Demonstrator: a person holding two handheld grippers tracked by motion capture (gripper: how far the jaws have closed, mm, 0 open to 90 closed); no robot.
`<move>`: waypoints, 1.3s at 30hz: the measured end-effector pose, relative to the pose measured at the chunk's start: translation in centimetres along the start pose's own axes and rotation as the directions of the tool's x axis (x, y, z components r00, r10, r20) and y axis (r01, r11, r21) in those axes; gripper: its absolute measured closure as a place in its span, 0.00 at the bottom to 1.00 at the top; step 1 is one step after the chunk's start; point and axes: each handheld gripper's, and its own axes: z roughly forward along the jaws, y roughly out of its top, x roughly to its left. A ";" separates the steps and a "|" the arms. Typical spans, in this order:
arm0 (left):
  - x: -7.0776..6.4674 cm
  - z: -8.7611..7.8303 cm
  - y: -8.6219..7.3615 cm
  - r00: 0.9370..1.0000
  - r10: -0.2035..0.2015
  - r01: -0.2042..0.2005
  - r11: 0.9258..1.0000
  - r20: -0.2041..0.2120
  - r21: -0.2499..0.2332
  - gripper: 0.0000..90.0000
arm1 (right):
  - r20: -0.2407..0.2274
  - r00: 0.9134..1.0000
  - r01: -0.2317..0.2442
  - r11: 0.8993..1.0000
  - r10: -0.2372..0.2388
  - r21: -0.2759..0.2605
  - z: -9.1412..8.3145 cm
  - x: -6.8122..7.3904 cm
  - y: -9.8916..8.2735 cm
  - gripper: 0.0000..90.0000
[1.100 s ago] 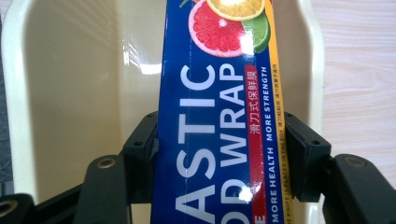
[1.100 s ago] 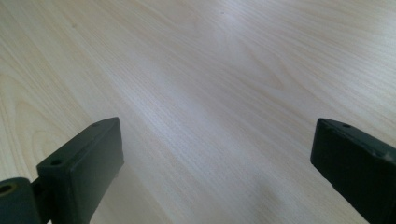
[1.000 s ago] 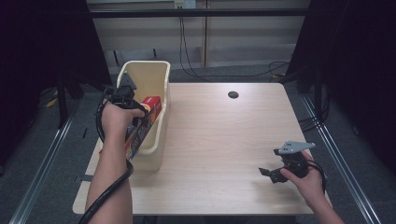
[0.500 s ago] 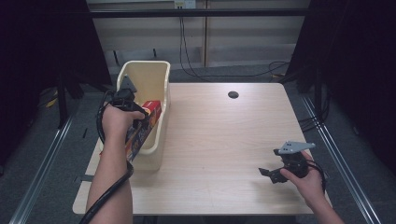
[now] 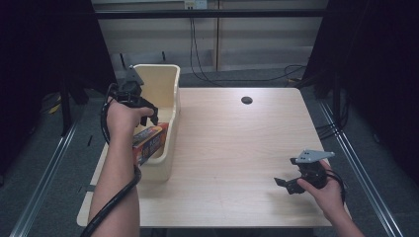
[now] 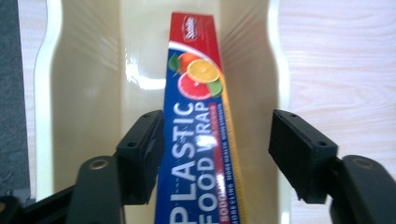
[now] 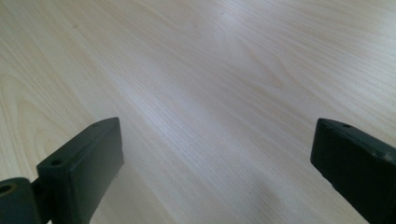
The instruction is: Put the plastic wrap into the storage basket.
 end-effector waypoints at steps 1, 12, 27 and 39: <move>-0.1 -0.1 0.1 1.000 0.007 -0.007 1.000 0.004 -0.015 0.37 | 0.000 1.000 0.000 1.000 0.000 0.000 0.0 0.0 0.0 0.03; -2.1 -0.9 0.6 0.995 0.071 -0.063 0.991 0.066 -0.117 0.31 | 0.003 1.000 0.000 1.000 0.000 -0.004 -0.1 -0.1 0.0 0.03; -6.9 0.8 0.9 0.971 0.181 -0.152 0.972 0.159 -0.177 0.24 | 0.003 1.000 0.003 1.000 -0.003 -0.002 -0.1 0.1 0.0 0.03; -10.0 2.5 0.3 0.937 0.278 -0.233 0.949 0.213 -0.211 0.20 | 0.004 1.000 0.004 1.000 -0.004 -0.005 -0.1 0.1 0.0 0.03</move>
